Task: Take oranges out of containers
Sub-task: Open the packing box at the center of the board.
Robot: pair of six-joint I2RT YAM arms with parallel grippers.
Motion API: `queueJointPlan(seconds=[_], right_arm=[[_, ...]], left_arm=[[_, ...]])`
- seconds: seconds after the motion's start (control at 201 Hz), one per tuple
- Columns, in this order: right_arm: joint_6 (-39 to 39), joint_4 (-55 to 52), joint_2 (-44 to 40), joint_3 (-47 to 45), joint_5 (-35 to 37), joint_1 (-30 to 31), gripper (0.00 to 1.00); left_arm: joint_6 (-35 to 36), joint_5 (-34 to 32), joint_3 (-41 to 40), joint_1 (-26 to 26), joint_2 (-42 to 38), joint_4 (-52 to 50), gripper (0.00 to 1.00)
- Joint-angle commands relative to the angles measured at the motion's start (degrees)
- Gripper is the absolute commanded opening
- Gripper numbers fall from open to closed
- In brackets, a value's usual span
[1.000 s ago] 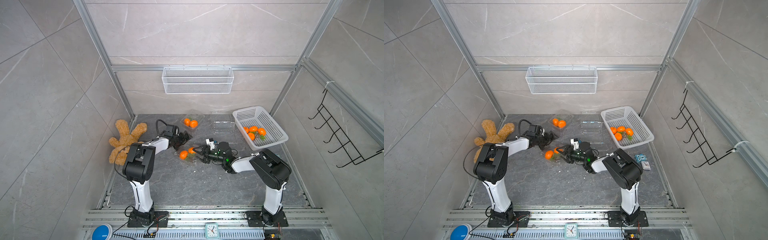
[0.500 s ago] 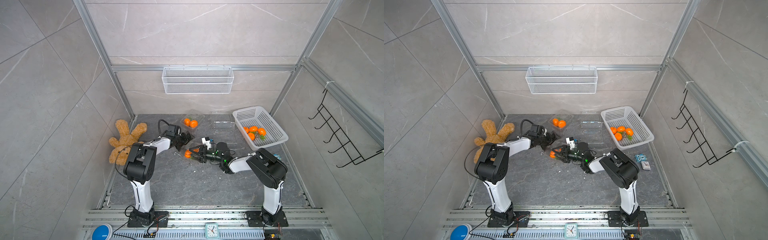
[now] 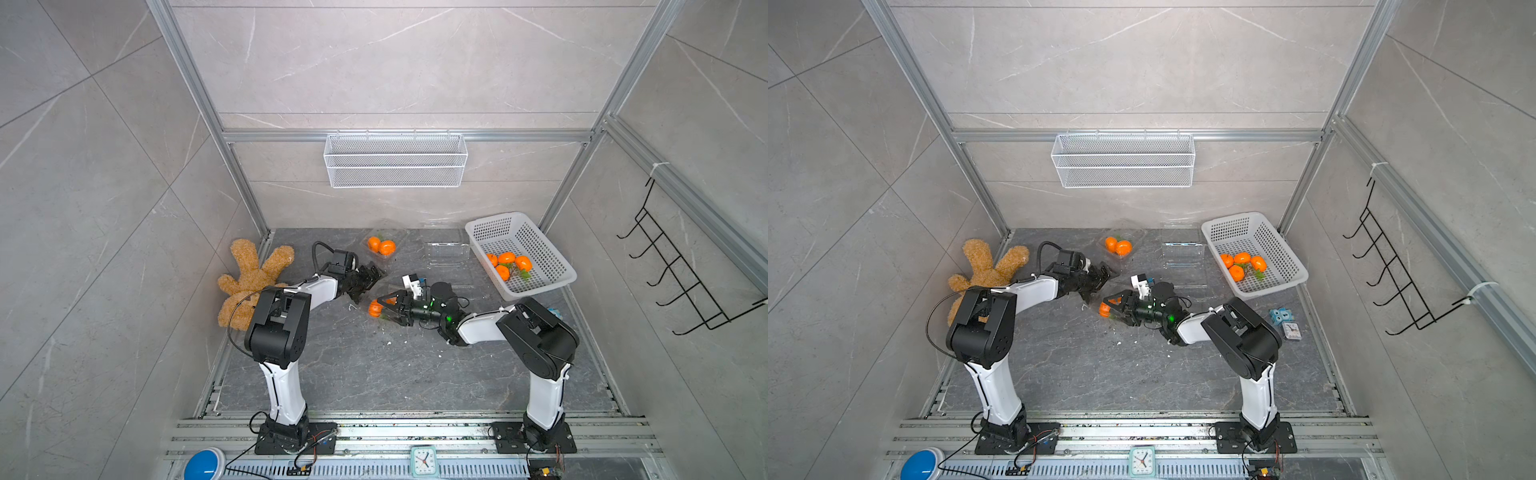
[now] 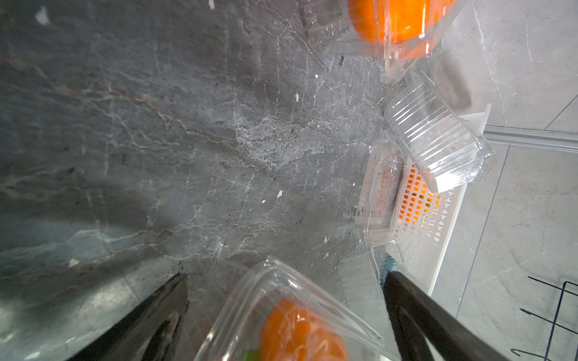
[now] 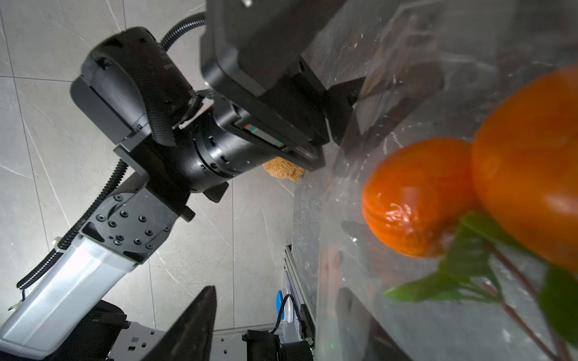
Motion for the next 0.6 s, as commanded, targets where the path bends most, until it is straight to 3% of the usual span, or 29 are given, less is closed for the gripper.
queueJointPlan(seconds=[0.0, 0.598], right_arm=[[-0.6, 2.5, 0.9, 2.4, 1.3, 0.4, 0.63], [3.8, 16.3, 3.6, 0.4, 6.8, 0.4, 0.63]], left_arm=[[-3.6, 4.1, -0.8, -0.8, -2.9, 3.4, 1.0], [-9.7, 5.3, -4.5, -1.7, -3.6, 10.4, 1.0]])
